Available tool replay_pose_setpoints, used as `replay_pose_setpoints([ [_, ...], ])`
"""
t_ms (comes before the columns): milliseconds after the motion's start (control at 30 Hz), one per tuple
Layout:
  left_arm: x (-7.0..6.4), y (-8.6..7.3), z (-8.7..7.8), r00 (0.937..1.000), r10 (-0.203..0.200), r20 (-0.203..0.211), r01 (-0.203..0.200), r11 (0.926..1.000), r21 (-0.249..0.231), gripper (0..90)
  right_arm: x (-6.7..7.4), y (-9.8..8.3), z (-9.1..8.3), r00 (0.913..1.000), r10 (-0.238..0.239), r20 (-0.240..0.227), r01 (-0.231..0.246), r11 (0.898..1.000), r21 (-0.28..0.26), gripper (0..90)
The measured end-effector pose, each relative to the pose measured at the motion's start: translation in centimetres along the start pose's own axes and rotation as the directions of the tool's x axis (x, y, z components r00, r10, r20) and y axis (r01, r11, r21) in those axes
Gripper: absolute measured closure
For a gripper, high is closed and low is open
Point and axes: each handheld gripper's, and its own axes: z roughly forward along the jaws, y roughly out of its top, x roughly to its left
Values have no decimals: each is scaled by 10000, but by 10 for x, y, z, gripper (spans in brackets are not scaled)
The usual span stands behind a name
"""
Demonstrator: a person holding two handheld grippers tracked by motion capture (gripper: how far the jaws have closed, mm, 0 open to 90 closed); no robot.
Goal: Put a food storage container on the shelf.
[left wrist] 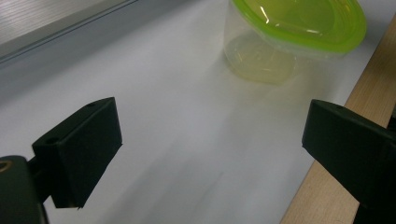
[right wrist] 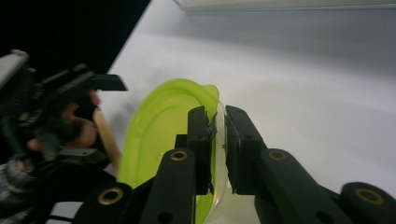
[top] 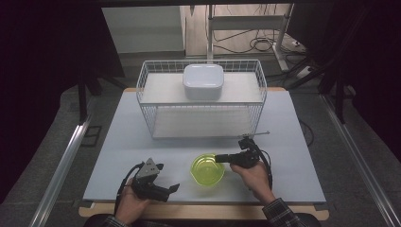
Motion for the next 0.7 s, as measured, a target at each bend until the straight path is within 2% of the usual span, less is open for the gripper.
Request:
replay_pose_setpoints([
  [100, 0, 0, 0, 10000, 17, -11, -17, 10000, 16, 45, -3, -2, 0, 9996, 39, 277, -38, 10000, -31, 691],
  [200, 0, 0, 0, 10000, 10, -13, -10, 10000, 10, 45, -3, -3, -3, 9991, 102, 409, -98, 9999, -105, 677],
  [367, -1, 0, 0, 10000, 46, 0, -46, 10000, 30, 45, -4, -6, -4, 9981, 516, 348, -514, 9987, -57, 721],
  [467, 0, 0, 1, 10000, 32, 6, -32, 10000, 34, 45, -5, -8, -3, 9962, 872, 31, -872, 9962, -34, 782],
  [700, 0, 0, 0, 10000, 57, -5, -57, 10000, 25, 45, -1, -6, -3, 9974, 703, -144, -703, 9975, -25, 818],
])
